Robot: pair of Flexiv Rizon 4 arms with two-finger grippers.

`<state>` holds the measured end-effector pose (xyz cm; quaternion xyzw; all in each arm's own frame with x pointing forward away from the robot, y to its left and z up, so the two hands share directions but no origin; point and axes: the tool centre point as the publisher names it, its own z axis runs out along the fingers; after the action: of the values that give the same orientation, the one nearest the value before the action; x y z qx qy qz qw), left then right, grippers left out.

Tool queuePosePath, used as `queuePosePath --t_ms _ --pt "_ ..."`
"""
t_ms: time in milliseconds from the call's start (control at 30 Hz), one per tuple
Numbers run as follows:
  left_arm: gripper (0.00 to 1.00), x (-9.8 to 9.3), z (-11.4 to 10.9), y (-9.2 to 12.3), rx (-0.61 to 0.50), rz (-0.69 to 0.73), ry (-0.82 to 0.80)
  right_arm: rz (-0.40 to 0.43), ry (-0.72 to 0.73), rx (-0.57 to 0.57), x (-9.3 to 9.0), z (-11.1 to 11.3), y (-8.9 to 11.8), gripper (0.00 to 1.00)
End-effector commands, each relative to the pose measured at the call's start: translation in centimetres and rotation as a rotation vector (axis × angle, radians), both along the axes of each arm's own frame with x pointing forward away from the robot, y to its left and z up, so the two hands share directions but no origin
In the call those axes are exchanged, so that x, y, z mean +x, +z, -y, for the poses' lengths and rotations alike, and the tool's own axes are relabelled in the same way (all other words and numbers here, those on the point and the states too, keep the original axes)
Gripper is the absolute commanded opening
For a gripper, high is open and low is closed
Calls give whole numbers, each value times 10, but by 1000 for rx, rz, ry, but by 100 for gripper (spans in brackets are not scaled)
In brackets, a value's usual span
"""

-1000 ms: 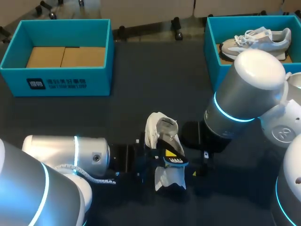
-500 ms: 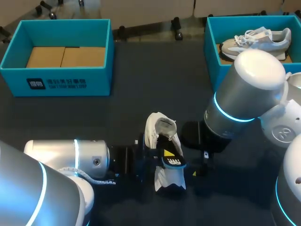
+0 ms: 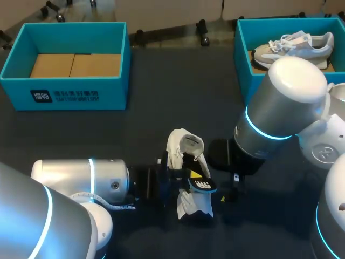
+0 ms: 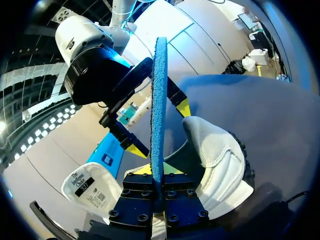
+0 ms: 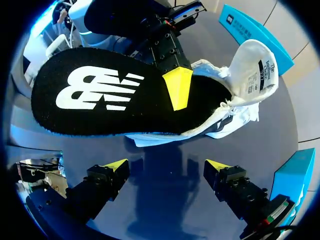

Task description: Take the shoe out of the shoebox, open the shoe tongue, remove and reinsert the insole, then place the shoe into the shoebox

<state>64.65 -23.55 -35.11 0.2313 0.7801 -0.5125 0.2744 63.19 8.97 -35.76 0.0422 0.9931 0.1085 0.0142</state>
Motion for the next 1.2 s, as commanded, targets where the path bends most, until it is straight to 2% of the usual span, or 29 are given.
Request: queuePosePath --t_ms 33,100,133,233,367,700,1067,1100,1133,1200 --pt "0 -2 -5 0 -3 -16 -14 2 0 3 -1 1 -1 100" --pt "13 -4 -8 2 -5 -44 -24 2 0 3 -1 1 -1 100" --pt "16 -5 -9 3 -7 -45 -24 2 0 3 -1 1 -1 100" --pt "17 -7 -12 7 -14 -54 -26 2 0 3 -1 1 -1 100" --pt "15 -12 -16 14 -29 -66 -26 2 0 3 -1 1 -1 100" --pt "22 -28 -13 20 -64 -67 -19 2 0 3 -1 1 -1 100" --pt "17 -39 -6 19 -124 -27 -15 2 0 3 -1 1 -1 100" --pt "15 -39 -6 20 -131 -18 -14 2 0 3 -1 1 -1 100" --pt "3 -39 -6 20 -136 -5 -13 2 0 3 -1 1 -1 100" --pt "0 -39 -4 19 -136 19 -11 2 0 3 -1 1 -1 100"
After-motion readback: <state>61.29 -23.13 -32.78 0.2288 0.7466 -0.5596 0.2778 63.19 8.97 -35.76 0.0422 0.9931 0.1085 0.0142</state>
